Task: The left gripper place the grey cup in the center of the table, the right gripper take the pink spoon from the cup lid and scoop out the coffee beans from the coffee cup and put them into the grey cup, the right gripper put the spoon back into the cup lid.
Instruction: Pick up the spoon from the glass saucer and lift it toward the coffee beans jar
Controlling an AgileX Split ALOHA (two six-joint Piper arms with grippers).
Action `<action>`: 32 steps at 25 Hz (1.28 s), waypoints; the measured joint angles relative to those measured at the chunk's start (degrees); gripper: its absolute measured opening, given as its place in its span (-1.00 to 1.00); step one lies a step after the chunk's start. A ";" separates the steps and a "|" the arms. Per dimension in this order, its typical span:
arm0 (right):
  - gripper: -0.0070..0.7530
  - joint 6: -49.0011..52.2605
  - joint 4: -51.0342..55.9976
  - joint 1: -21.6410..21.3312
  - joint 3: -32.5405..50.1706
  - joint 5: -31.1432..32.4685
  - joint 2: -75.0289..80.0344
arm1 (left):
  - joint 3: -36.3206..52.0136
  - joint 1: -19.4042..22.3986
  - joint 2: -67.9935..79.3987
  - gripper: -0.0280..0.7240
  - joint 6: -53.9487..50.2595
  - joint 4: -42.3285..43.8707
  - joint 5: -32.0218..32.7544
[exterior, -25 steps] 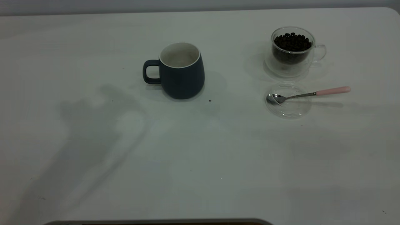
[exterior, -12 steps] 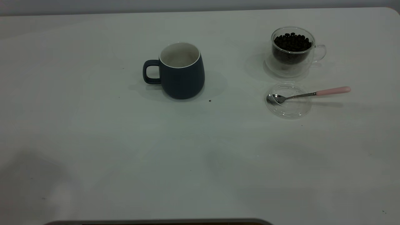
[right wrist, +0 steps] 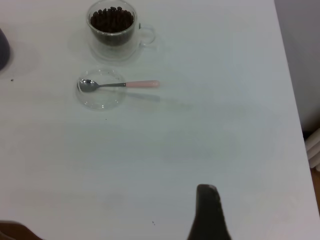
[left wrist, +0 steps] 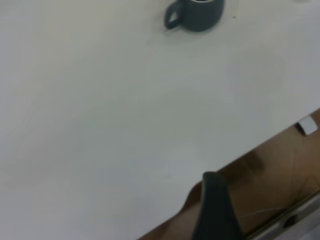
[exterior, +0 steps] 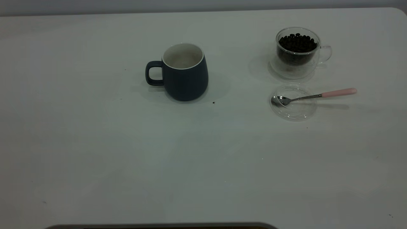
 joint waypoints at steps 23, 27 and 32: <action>0.57 0.00 0.00 0.00 0.04 0.00 0.00 | 16.30 0.39 -11.45 0.63 -0.95 -3.21 -2.11; 0.57 0.00 0.00 0.00 0.04 0.00 0.00 | 16.30 8.17 -11.45 0.63 -0.95 -3.21 -2.17; 0.57 0.00 0.00 0.00 0.04 0.00 0.00 | 16.30 19.63 -13.52 0.63 -0.95 -3.21 -2.24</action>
